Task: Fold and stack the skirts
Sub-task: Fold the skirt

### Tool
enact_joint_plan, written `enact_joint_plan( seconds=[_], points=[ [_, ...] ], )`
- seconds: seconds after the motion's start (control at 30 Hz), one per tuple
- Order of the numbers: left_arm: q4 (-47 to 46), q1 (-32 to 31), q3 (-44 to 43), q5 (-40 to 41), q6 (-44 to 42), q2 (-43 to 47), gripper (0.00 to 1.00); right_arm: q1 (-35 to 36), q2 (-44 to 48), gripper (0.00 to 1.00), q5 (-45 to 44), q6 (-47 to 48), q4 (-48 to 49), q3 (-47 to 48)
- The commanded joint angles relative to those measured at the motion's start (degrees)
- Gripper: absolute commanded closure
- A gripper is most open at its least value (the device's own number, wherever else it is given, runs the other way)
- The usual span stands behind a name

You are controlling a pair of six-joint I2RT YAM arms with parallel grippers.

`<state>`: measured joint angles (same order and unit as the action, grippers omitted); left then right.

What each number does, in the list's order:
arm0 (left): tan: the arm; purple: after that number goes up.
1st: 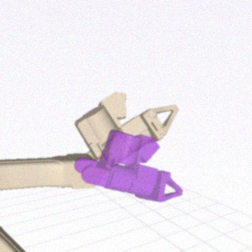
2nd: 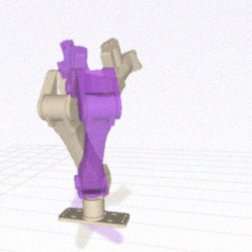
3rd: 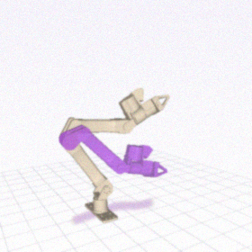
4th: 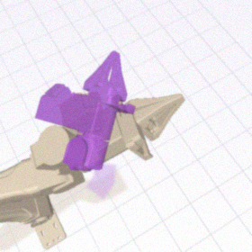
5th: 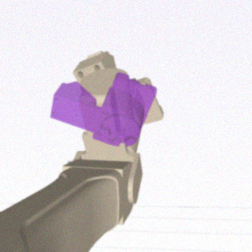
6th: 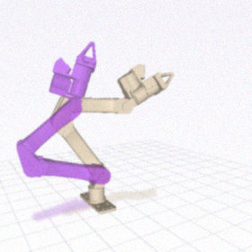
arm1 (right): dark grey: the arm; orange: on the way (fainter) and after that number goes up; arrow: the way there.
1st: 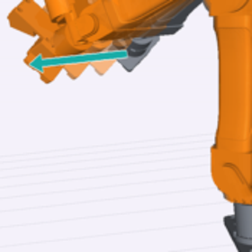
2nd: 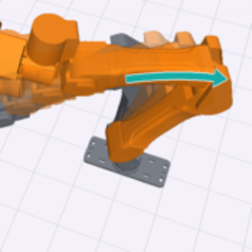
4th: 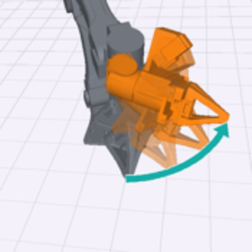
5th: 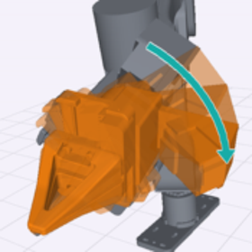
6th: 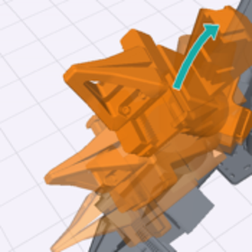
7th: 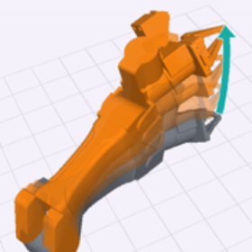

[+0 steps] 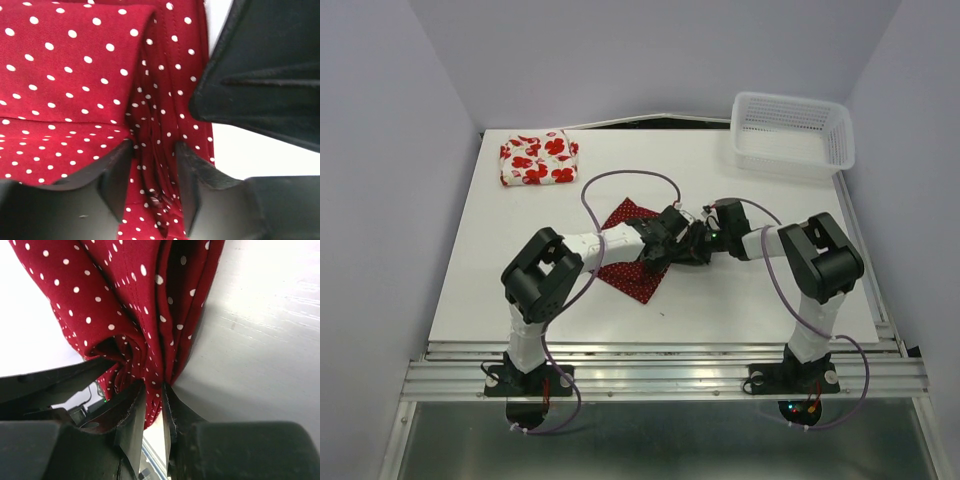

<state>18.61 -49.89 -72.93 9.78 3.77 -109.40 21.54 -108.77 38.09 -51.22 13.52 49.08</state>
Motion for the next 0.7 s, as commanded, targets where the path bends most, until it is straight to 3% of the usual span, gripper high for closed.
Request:
enact_joint_plan(
  seconds=[0.0, 0.03, 0.17, 0.67],
  points=[
    [0.99, -0.38, -2.4, 1.38, 0.98, -0.02, 0.6, 0.26, -2.41, 0.75, -3.54, 1.48, -2.79, 0.75],
    [1.08, -0.38, -2.31, 1.56, 0.98, 0.16, 0.62, 0.26, -2.5, 0.75, -3.54, 1.39, -2.88, 1.02],
    [1.51, -0.38, -2.05, 2.17, 0.63, 2.44, 1.0, 0.26, -3.11, 0.75, -3.81, 1.12, -3.24, 0.93],
    [6.96, -0.47, -4.41, -0.29, -1.4, 8.86, 1.0, 0.26, -5.13, 0.78, -4.86, 0.86, -4.91, 1.81]
  ],
)
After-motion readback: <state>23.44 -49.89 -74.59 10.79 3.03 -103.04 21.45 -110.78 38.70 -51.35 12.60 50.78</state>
